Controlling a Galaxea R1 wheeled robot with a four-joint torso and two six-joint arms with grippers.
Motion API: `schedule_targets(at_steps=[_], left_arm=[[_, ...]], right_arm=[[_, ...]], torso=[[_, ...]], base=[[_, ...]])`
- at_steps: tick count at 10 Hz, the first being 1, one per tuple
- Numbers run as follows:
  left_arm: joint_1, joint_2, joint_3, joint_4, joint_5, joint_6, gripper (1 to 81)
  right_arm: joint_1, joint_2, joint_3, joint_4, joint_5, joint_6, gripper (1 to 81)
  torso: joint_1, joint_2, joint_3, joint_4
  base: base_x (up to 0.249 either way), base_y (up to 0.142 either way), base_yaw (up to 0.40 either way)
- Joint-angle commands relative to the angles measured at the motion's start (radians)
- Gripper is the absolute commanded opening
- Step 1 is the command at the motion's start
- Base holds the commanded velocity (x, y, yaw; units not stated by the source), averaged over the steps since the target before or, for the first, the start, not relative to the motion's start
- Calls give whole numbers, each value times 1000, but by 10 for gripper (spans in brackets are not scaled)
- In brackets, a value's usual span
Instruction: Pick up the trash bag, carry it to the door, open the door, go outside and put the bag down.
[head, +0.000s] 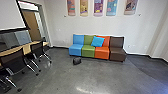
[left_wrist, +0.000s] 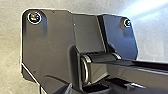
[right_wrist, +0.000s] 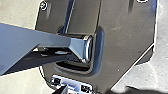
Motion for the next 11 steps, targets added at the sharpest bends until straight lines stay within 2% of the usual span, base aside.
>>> schedule_targets(at_steps=[1, 11], left_arm=[[-47, -1, 6, -4, 59, 4, 811], [-53, -4, 5, -6, 60, -2, 811]], right_arm=[[27, -8, 6, -10, -55, -3, 811], [36, -5, -8, -10, -66, -3, 811]], torso=[[0, 0, 0, 0], [0, 0, 0, 0]], base=[[118, 76, 0], [118, 77, 0]])
